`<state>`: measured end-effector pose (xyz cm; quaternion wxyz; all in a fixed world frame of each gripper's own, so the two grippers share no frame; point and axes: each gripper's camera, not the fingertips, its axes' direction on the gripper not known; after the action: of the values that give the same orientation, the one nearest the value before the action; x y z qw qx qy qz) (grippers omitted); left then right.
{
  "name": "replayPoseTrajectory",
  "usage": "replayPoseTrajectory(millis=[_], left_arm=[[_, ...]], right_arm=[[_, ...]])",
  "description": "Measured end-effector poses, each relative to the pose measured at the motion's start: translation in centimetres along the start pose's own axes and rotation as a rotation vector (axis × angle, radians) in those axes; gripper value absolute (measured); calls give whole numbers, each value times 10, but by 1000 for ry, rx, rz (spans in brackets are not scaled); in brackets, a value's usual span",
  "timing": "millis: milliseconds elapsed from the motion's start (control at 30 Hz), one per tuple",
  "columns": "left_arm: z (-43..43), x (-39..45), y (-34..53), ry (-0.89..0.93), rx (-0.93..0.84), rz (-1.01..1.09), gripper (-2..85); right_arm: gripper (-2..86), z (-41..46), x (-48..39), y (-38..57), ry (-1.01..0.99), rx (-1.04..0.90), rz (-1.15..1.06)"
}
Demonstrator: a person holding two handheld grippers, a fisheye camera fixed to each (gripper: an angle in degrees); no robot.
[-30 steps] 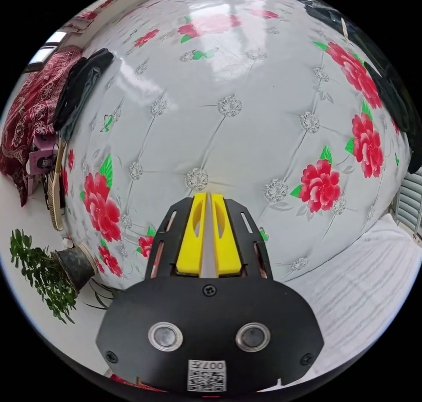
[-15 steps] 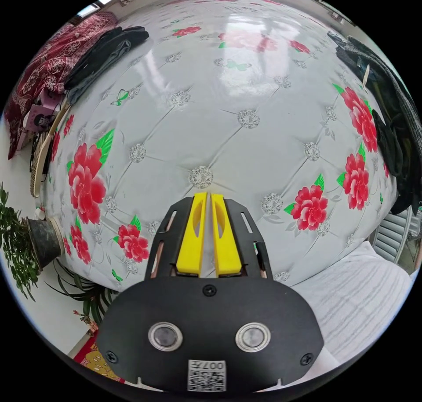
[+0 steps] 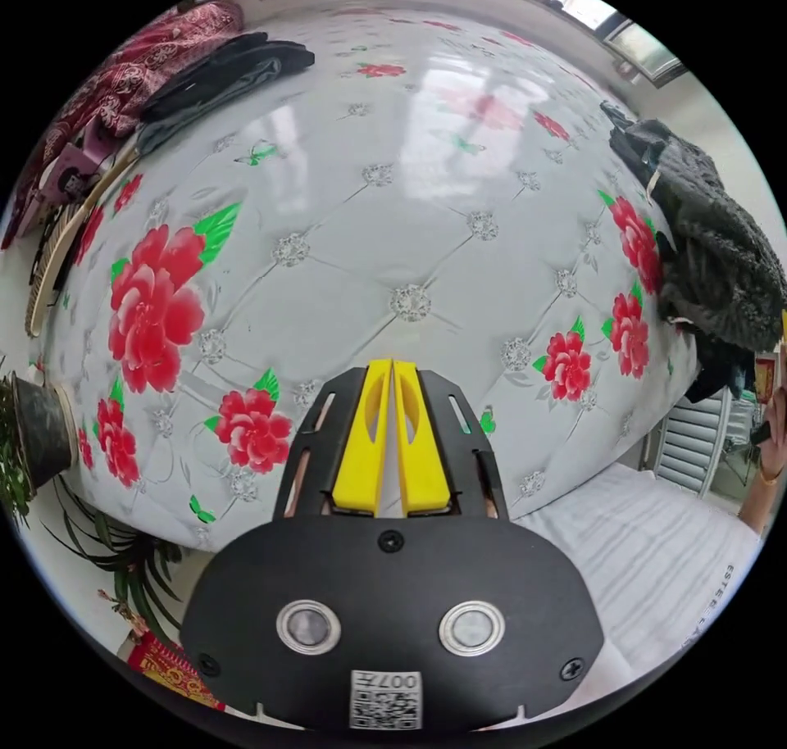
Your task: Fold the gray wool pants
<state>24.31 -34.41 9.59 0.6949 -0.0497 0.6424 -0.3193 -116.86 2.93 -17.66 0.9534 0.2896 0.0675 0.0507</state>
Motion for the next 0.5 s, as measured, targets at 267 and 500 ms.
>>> replayPoseTrajectory(millis=[267,500], left_arm=[[-38,-107,144,-35,191,-201,-7],[-59,-176,223,-114,210,-342,39]], right_arm=[[27,148,-167,-84,-539,-163,-377],[43,196,-109,-65,-148,-172,-191]])
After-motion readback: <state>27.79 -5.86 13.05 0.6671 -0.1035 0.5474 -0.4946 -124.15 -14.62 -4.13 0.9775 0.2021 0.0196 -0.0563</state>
